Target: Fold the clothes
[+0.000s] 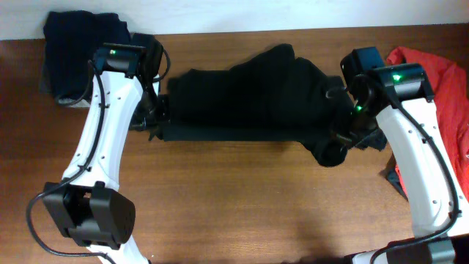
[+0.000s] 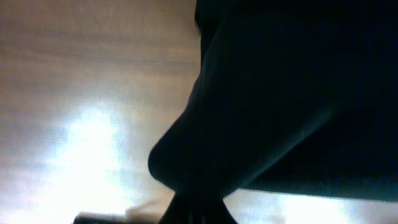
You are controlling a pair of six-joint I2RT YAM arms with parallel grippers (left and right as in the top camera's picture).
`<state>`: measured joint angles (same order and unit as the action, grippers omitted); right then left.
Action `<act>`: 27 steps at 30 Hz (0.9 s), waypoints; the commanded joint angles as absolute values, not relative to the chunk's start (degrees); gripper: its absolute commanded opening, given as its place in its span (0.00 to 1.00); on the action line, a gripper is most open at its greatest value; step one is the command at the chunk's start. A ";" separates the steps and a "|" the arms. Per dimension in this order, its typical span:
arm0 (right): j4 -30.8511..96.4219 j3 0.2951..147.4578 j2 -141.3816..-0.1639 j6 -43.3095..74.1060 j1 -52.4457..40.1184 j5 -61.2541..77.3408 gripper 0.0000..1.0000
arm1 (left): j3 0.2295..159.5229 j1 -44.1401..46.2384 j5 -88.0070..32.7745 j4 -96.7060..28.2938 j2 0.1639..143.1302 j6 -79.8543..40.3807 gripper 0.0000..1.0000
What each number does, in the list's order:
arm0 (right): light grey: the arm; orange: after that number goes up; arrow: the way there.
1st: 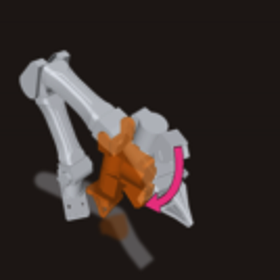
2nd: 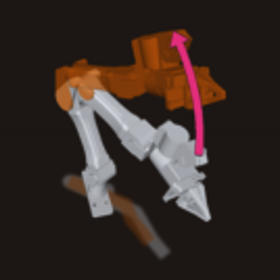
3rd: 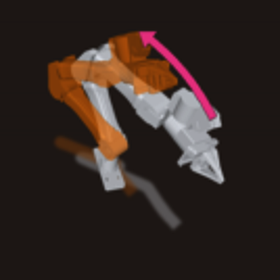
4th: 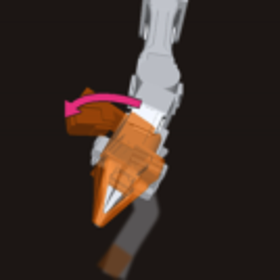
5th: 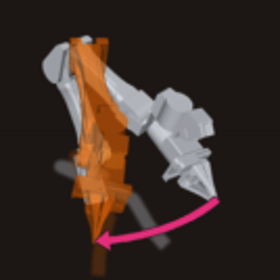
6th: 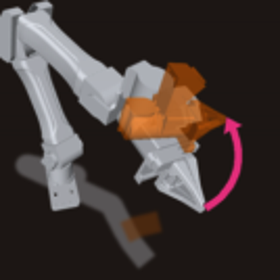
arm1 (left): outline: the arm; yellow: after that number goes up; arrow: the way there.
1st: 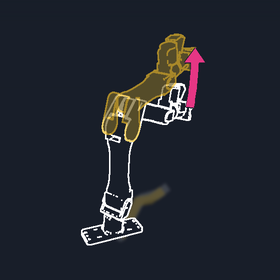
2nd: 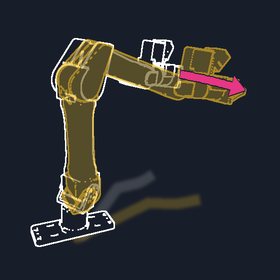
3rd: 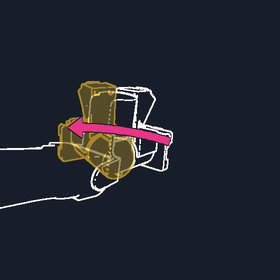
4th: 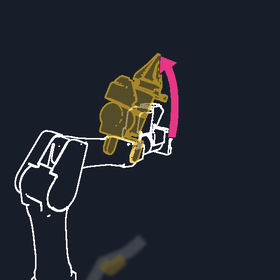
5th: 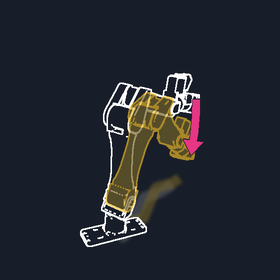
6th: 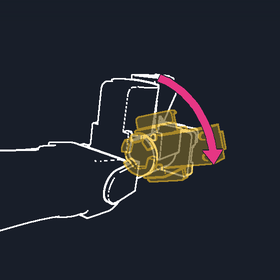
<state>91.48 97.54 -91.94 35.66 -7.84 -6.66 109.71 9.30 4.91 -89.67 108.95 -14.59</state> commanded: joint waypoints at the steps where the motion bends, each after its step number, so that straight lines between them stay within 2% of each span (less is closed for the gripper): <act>1: 89.12 97.27 -92.05 34.33 -8.23 -8.62 0.07 | 109.43 8.84 6.07 -87.35 107.83 -14.48 0.01; 3: 88.25 97.27 -92.64 34.33 -8.23 -8.62 0.10 | 109.43 8.60 6.07 -86.28 108.44 -14.48 0.01; 5: 88.18 97.27 -93.32 34.33 -8.23 -8.64 0.09 | 109.43 8.56 6.07 -86.19 108.97 -14.50 0.01; 6: 88.36 97.27 -93.60 34.33 -8.25 -8.64 0.04 | 109.38 8.58 6.07 -86.41 109.10 -14.50 0.00; 13: 94.41 97.27 -93.91 34.57 -8.25 -10.41 0.04 | 109.21 8.62 6.09 -93.12 109.12 -14.50 0.01; 27: 97.36 96.33 -90.45 36.29 -9.52 -8.01 0.04 | 107.35 10.09 4.10 -96.75 108.16 -14.74 0.01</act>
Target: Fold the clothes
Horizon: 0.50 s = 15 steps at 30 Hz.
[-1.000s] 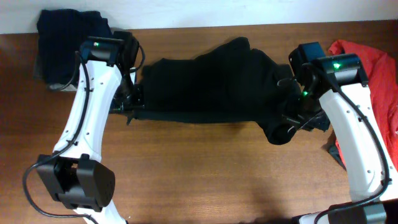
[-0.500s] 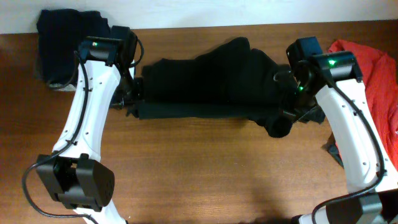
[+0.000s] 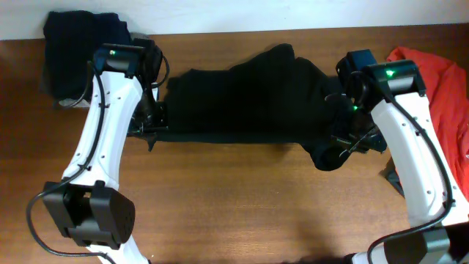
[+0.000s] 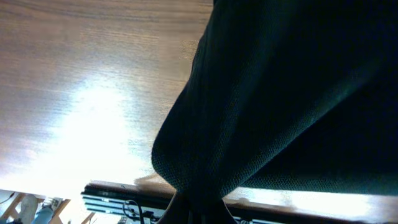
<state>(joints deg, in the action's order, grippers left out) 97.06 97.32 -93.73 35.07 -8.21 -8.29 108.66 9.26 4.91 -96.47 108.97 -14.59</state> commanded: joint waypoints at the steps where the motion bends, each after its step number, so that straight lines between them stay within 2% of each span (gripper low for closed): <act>1: 97.36 95.66 -89.78 36.29 -9.98 -7.22 0.04 | 106.24 10.59 3.36 -96.75 107.72 -14.72 0.01; 7: 97.25 88.75 -86.21 39.20 -11.22 -8.27 0.04 | 100.14 12.64 4.58 -96.44 106.37 -14.79 0.01; 12: 92.25 85.23 -86.54 39.92 -11.18 -8.67 0.04 | 99.39 12.58 5.04 -90.19 106.37 -14.79 0.01; 15: 89.52 83.66 -86.65 39.92 -11.05 -8.67 0.09 | 99.39 12.34 5.04 -88.01 106.37 -14.79 0.01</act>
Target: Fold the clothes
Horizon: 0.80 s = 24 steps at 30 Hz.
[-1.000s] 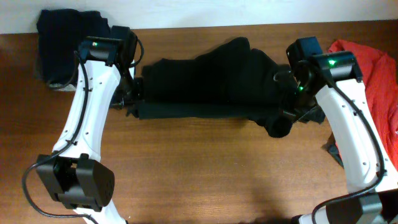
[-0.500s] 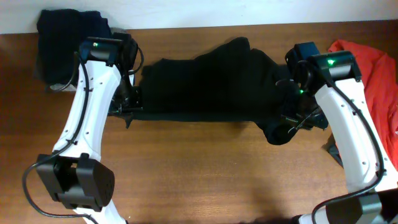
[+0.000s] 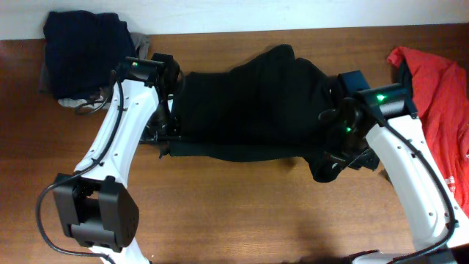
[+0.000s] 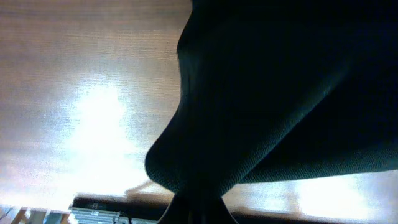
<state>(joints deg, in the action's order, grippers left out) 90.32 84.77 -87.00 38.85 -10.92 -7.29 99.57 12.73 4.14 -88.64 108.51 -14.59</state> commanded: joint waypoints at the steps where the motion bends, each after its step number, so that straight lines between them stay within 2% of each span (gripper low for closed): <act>1: 89.21 83.35 -86.74 39.92 -10.92 -8.64 0.11 | 99.39 12.10 5.02 -87.99 106.37 -14.79 0.01; 15: 83.31 78.85 -87.85 39.86 -10.74 -8.64 0.10 | 93.10 10.59 4.97 -82.46 106.39 -15.42 0.01; 24: 79.15 78.74 -88.92 39.40 -10.74 -10.28 0.14 | 87.48 10.59 4.99 -76.55 106.39 -15.42 0.01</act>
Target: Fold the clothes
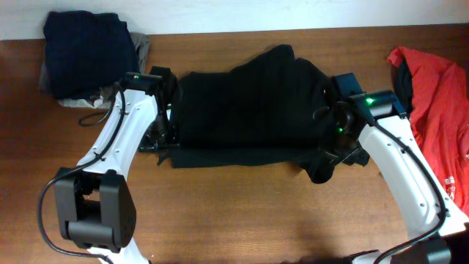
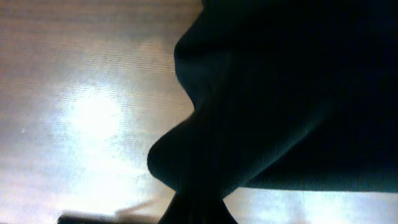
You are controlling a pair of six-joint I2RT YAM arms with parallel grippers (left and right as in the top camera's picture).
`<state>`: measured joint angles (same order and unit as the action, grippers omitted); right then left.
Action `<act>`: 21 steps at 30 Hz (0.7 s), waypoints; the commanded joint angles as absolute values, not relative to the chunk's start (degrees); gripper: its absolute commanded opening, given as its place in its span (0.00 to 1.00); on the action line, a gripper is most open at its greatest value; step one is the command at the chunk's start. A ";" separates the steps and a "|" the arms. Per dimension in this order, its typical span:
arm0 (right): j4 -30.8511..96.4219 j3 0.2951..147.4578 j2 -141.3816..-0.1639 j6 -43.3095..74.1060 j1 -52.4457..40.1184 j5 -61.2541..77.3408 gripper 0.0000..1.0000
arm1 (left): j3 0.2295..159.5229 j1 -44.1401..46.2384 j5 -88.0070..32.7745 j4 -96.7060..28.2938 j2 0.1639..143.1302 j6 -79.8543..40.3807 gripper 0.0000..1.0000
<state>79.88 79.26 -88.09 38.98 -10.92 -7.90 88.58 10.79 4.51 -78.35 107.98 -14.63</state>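
A black garment lies spread across the middle of the wooden table. My left gripper is at its near left corner, shut on the cloth. In the left wrist view the black garment fills the right side and gathers into a pinched bunch at my left gripper, whose fingers are hidden by the cloth. At the garment's right end, my right gripper is shut on the fabric, with a dark bunch hanging just below it. The garment's near edge runs fairly straight between the two grippers.
A pile of dark navy clothes sits at the back left corner on something grey. A red garment lies at the right edge, next to my right arm. Bare wood runs along the near side of the table.
Both grippers have shifted a little towards the near edge, still holding the garment. Its near edge, which sagged unevenly, now lies lower and straighter.
The black garment was held at both ends by the two grippers. Then it was stretched wider, with my left gripper further left. After that both grippers stood further in with the cloth slack. Now they are slightly nearer, and the near edge is straight.
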 commanded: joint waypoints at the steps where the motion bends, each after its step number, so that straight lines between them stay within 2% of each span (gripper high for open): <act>1: 78.61 78.72 -89.19 39.29 -10.74 -10.63 0.14 | 87.31 10.59 4.99 -75.31 106.39 -15.42 0.01; 7: 74.59 78.65 -90.91 39.27 -10.74 -11.20 0.14 | 87.29 10.59 4.97 -69.10 106.39 -15.42 0.01; 21: 68.01 78.63 -97.97 39.31 -10.76 -12.91 0.13 | 87.24 10.59 5.04 -63.99 108.47 -15.40 0.02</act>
<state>68.47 79.20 -96.82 38.96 -10.92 -10.15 87.50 10.79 4.54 -64.90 108.01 -14.66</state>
